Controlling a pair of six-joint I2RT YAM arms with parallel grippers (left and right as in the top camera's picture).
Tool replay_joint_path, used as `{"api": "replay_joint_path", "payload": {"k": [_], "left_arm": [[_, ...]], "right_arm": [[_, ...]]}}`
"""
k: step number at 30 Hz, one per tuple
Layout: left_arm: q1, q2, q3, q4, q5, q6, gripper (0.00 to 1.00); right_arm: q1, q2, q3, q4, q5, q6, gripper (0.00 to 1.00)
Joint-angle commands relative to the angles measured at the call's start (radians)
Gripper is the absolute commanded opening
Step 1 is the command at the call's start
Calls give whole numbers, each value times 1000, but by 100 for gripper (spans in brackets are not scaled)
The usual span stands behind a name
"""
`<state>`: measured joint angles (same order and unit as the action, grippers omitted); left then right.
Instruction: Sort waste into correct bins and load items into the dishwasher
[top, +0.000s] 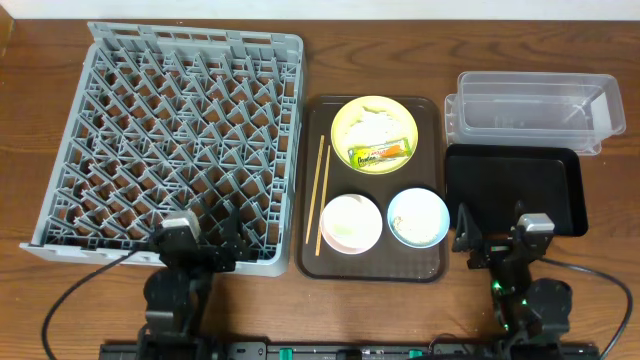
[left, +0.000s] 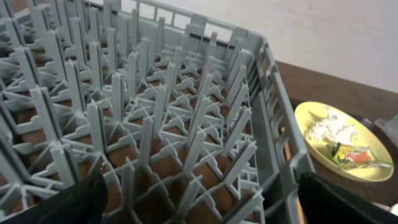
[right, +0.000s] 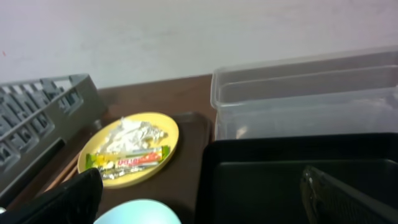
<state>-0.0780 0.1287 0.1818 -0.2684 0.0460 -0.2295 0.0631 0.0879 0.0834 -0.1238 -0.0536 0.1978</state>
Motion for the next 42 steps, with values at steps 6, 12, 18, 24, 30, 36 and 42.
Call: {"api": "replay_joint_path", "payload": {"k": [6, 12, 18, 24, 30, 36, 42], "left_arm": [[4, 311, 366, -240, -6, 8, 98], [4, 520, 586, -478, -6, 61, 98], [4, 669, 753, -658, -6, 60, 98], [4, 718, 772, -686, -6, 60, 98], [4, 718, 772, -689, -5, 60, 98], [4, 719, 772, -686, -5, 60, 98], [4, 719, 772, -686, -6, 60, 98]], "right_arm": [[6, 369, 384, -172, -58, -126, 99], [6, 694, 676, -385, -135, -129, 99], [12, 1019, 1022, -674, -265, -186, 99], [17, 1263, 1261, -818, -347, -238, 99], [57, 1339, 1260, -608, -428, -217, 99], [220, 1447, 1260, -417, -113, -182, 89], [317, 1606, 1260, -314, 51, -55, 79]]}}
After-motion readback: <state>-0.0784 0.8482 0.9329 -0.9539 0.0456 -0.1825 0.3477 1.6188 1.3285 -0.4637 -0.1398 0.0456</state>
